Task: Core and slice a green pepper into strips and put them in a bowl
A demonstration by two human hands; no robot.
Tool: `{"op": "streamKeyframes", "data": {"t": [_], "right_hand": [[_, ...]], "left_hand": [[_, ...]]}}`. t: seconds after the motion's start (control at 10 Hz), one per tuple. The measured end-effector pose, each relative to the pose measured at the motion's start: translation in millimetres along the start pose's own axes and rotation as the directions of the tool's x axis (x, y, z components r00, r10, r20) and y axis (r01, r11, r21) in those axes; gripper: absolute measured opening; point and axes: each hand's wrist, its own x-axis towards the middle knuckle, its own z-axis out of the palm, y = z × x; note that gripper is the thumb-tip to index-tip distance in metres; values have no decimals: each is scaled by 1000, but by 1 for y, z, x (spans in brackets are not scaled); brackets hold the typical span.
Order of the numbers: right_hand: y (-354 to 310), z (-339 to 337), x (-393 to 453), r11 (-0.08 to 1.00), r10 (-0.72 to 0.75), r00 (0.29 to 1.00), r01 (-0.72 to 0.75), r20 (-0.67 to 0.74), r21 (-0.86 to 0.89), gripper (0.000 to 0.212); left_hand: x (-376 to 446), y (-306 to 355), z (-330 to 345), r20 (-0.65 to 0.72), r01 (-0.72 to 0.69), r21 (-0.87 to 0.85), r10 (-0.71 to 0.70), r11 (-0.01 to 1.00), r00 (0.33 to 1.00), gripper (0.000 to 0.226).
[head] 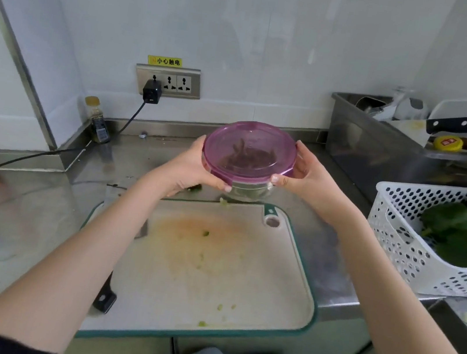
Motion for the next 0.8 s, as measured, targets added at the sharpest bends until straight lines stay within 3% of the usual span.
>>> {"op": "streamKeyframes", "data": {"t": [0.1, 0.3, 0.4, 0.5, 0.6, 0.7, 0.8], "right_hand": [[5, -8, 27, 998, 32, 999, -31, 19, -50, 112], [22, -14, 68, 996, 43, 999, -43, 2, -83, 84], [32, -14, 79, 994, 55, 998, -54, 4, -94, 84], [34, -16, 88, 988, 86, 996, -85, 2, -128, 91], [38, -16, 96, 970, 142, 989, -147, -37, -196, 113], [38, -14, 97, 944, 160, 979, -190, -131, -268, 105], [36, -12, 89, 941, 82, 963, -159, -256, -298, 80]], "left_hand": [[35, -6, -3, 11, 28, 3, -28, 1000, 1000, 122], [84, -19, -9, 39, 24, -3, -24, 1000, 999, 98], [97, -28, -12, 71, 43, -15, -42, 999, 997, 89], [104, -37, -17, 52, 77, 10, -78, 997, 996, 101], [108, -46, -20, -53, 97, 123, -91, 988, 994, 106], [101, -42, -18, -139, 137, 264, -103, 955, 985, 118], [87, -32, -19, -260, 138, 413, -29, 900, 965, 110]]}}
